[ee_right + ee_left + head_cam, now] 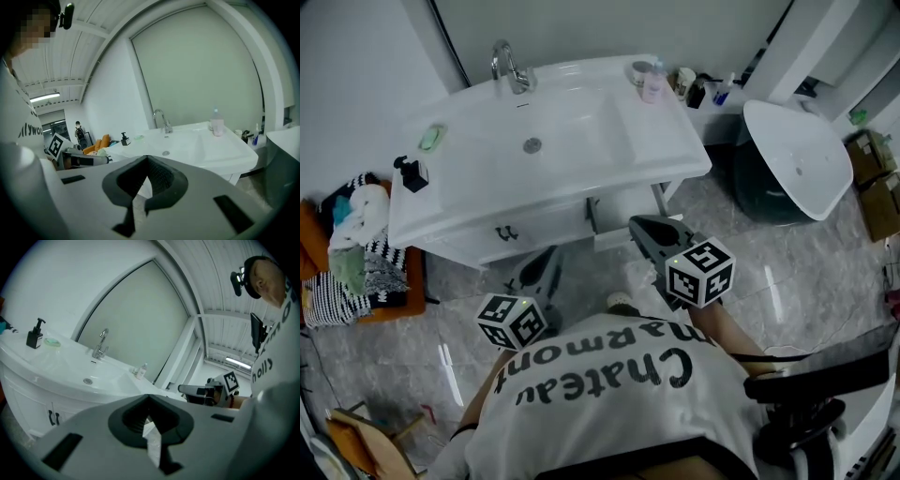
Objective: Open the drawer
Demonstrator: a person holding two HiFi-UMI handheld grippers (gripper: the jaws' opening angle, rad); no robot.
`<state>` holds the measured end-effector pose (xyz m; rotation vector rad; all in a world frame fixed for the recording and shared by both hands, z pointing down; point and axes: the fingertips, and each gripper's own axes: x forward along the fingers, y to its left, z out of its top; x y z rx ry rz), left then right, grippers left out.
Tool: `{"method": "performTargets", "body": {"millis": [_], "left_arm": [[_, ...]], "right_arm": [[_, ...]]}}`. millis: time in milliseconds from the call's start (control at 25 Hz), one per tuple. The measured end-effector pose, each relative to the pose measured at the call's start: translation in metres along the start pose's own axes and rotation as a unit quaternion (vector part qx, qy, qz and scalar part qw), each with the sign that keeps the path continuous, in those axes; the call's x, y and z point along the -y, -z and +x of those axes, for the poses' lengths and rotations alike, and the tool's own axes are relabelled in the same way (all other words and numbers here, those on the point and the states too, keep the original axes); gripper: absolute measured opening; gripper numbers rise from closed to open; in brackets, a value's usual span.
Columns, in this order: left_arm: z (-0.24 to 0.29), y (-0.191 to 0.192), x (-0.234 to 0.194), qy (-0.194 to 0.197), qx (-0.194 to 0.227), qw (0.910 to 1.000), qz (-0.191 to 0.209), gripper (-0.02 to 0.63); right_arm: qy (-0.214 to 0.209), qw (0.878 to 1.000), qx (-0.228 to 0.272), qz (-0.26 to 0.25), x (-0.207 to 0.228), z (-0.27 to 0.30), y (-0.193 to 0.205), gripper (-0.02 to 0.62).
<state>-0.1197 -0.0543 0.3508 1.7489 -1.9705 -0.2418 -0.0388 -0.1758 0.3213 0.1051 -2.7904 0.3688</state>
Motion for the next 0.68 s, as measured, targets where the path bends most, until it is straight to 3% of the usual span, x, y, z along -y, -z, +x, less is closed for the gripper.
{"method": "performTargets", "body": {"millis": [680], "left_arm": [[-0.030, 0.017, -0.006, -0.028, 0.001, 0.9996, -0.001, 0.008]], "right_arm": [[0.003, 1.000, 0.001, 0.011, -0.005, 0.001, 0.016, 0.011]]}}
